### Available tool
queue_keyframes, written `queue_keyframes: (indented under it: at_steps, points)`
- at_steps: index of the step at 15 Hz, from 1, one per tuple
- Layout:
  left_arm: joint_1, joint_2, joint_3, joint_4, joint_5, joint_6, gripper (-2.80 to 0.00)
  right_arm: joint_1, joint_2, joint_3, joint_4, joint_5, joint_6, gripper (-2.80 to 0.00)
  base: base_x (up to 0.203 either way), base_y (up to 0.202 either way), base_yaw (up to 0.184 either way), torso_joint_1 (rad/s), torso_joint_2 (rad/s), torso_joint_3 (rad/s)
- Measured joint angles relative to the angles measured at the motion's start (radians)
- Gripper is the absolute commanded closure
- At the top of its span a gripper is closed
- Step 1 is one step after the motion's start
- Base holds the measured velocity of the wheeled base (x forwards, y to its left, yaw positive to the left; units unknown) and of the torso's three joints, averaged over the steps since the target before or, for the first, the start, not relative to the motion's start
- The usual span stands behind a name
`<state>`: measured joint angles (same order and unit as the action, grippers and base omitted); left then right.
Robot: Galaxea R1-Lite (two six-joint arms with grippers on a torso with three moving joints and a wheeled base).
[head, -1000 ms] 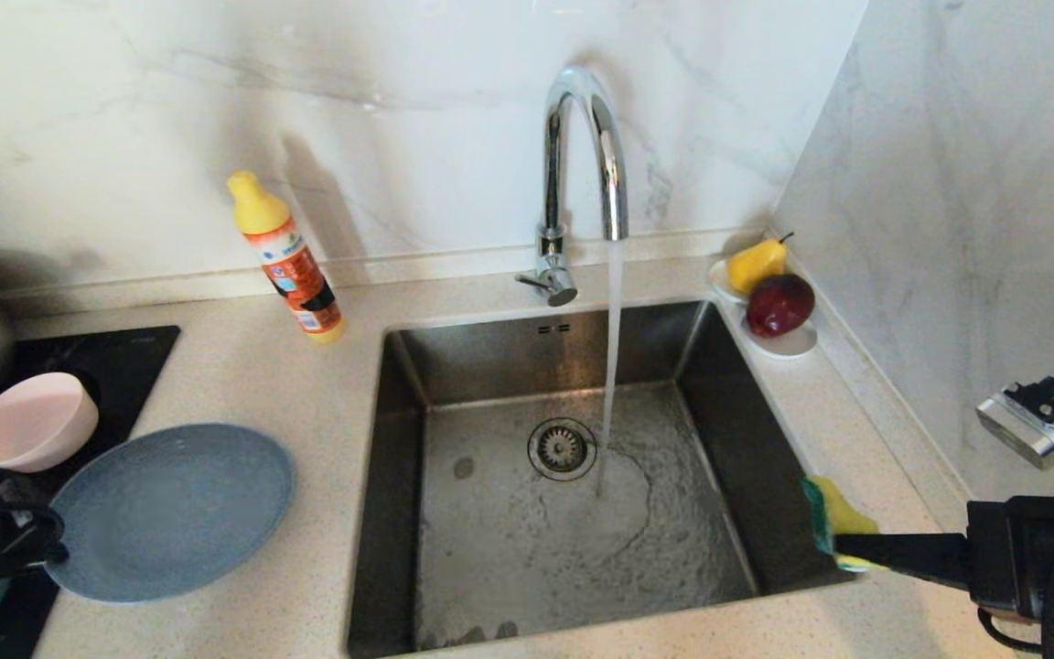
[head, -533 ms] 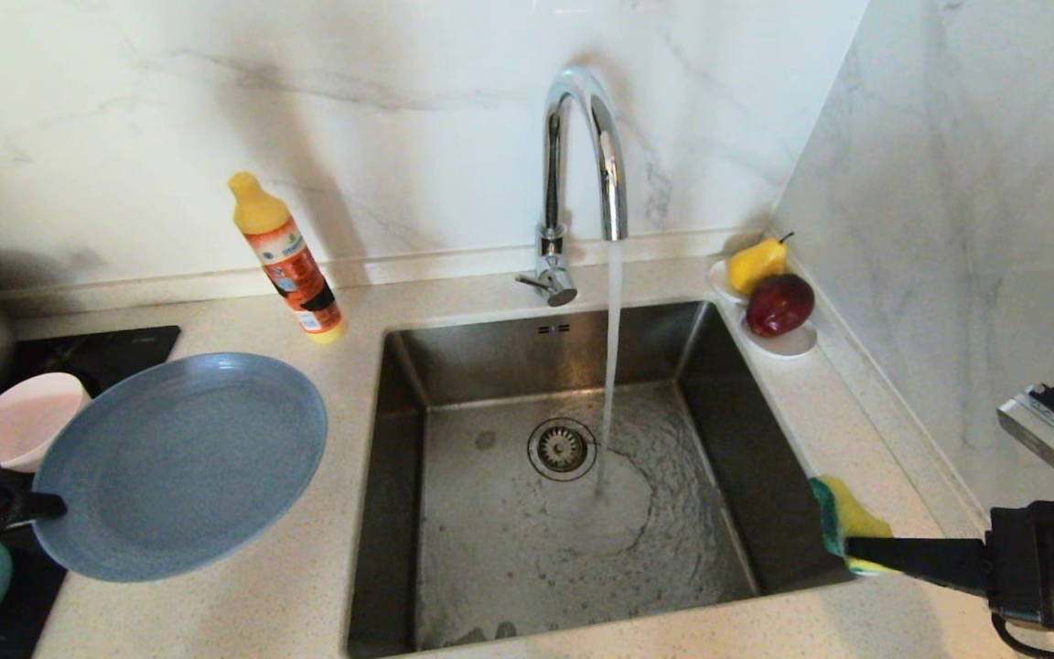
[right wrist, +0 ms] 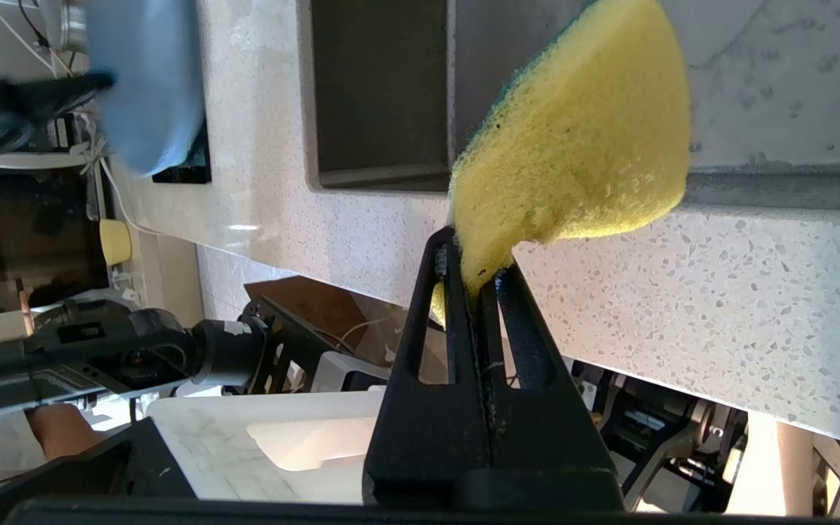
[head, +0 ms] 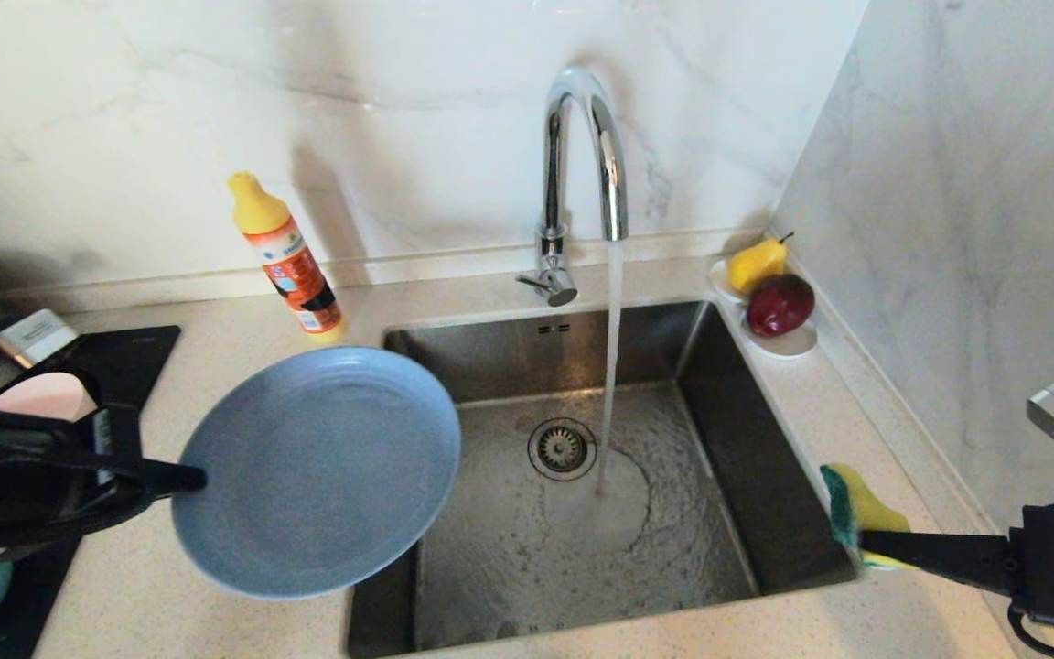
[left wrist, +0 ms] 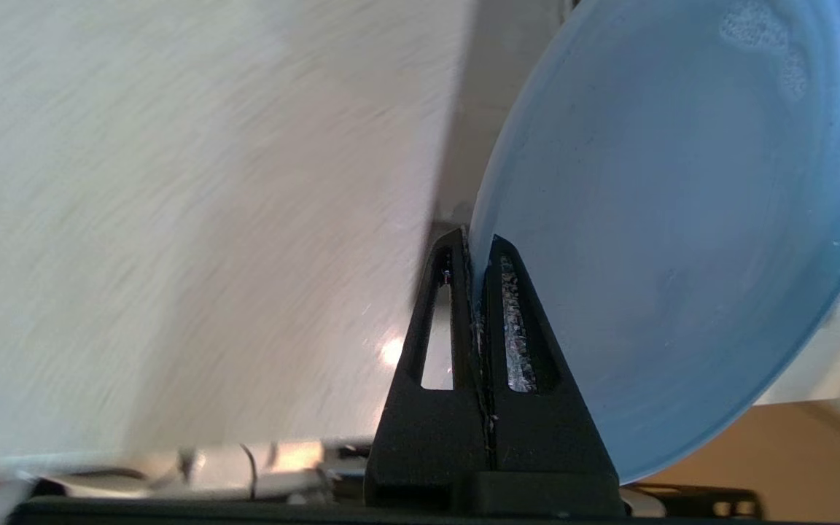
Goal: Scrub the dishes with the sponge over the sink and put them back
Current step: Wash the plate
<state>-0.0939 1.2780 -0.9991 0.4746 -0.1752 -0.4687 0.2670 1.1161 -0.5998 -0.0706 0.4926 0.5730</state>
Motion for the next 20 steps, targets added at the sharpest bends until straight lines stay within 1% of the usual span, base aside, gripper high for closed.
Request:
queue_keyframes:
  at_steps: [4,6,8,9,12,15,18,20]
  points:
    - [-0.234,0.205,-0.083,-0.135,0.127,-0.088,0.00,-0.005,-0.024,0.011,0.003,-0.001,0.004,0.00,0.000,0.000,0.000,0.000,0.00,0.000]
    - [-0.341,0.312,-0.104,-0.244,0.173,-0.119,0.00,-0.006,-0.029,0.012,0.002,-0.006,0.004,0.00,0.000,0.000,0.000,0.000,0.00,0.000]
    - [-0.411,0.403,-0.111,-0.369,0.203,-0.130,0.00,-0.007,-0.033,0.016,0.004,-0.008,0.005,0.00,0.000,0.000,0.000,0.000,0.00,0.000]
    - [-0.440,0.442,-0.115,-0.426,0.207,-0.131,0.00,-0.007,-0.037,0.017,0.009,-0.008,0.005,0.00,0.000,0.000,0.000,0.000,0.00,0.000]
    - [-0.496,0.537,-0.122,-0.556,0.214,-0.130,0.00,-0.007,-0.044,0.024,0.009,-0.007,0.004,0.00,0.000,0.000,0.000,0.000,0.00,0.000]
    - [-0.535,0.604,-0.134,-0.628,0.215,-0.131,0.00,-0.007,-0.045,0.024,0.008,-0.005,0.002,0.00,0.000,0.000,0.000,0.000,0.00,0.000]
    - [-0.550,0.660,-0.146,-0.712,0.219,-0.133,0.00,-0.007,-0.046,0.030,0.002,-0.005,0.002,0.00,0.000,0.000,0.000,0.000,0.00,0.000]
    - [-0.553,0.688,-0.160,-0.746,0.223,-0.139,0.00,-0.007,-0.047,0.031,0.003,-0.004,0.002,0.00,0.000,0.000,0.000,0.000,0.00,0.000]
